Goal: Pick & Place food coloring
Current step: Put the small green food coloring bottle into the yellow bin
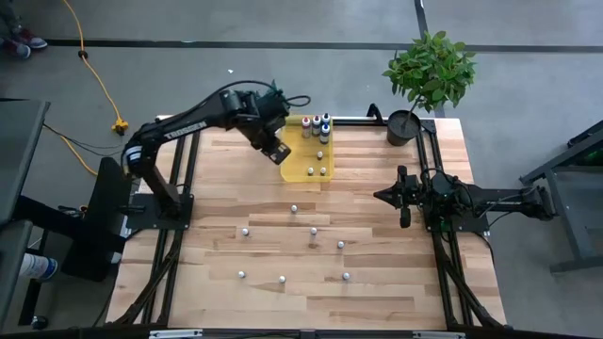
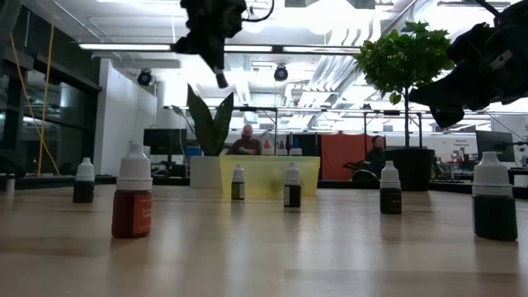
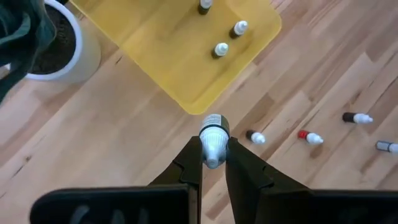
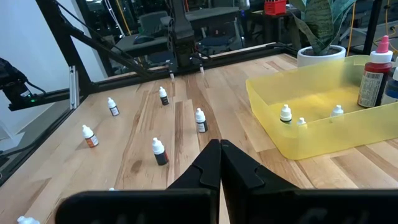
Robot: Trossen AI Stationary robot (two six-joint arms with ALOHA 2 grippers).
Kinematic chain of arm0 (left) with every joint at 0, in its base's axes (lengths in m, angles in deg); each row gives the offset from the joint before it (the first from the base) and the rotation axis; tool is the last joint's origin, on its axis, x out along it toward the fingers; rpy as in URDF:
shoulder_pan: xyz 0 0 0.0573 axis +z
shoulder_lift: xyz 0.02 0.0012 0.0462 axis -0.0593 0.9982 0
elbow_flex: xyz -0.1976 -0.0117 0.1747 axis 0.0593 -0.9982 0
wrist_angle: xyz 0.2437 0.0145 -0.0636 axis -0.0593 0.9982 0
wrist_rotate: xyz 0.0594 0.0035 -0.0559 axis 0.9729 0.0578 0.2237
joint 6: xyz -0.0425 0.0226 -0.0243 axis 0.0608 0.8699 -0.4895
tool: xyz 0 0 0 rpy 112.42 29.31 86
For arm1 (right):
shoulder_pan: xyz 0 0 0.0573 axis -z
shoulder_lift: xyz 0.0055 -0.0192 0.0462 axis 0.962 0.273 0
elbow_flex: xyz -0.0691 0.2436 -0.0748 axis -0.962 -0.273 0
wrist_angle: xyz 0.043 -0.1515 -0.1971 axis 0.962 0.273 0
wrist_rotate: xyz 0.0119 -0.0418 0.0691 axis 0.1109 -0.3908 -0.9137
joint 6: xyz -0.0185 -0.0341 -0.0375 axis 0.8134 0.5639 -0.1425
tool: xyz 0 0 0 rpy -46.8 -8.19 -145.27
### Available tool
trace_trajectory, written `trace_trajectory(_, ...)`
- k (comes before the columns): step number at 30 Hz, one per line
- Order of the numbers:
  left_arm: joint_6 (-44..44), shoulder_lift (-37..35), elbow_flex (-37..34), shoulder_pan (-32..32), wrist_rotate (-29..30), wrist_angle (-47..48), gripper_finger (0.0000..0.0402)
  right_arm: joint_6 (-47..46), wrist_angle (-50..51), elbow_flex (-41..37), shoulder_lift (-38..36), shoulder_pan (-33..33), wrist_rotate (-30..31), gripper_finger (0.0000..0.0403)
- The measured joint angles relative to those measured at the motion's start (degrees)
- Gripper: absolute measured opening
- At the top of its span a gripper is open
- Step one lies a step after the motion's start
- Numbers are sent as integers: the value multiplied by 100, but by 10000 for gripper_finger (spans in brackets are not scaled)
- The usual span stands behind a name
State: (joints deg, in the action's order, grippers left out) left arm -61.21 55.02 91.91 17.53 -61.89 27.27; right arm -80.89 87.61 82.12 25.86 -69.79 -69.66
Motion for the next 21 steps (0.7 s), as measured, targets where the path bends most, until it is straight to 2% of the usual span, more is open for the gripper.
trace_trajectory(12, -44, 1957, 3004, 7, -112, 1391, 35, -1, 0, -1, -4, -1, 1, 0)
trace_trajectory(16, -115, 2127, 2745, 32, -417, 1064, 35, -1, -1, 0, -2, 0, 7, 0)
trace_trajectory(21, -237, 2525, 2762, 42, -174, 1166, 35, 0, 0, -2, -2, 0, 4, 0)
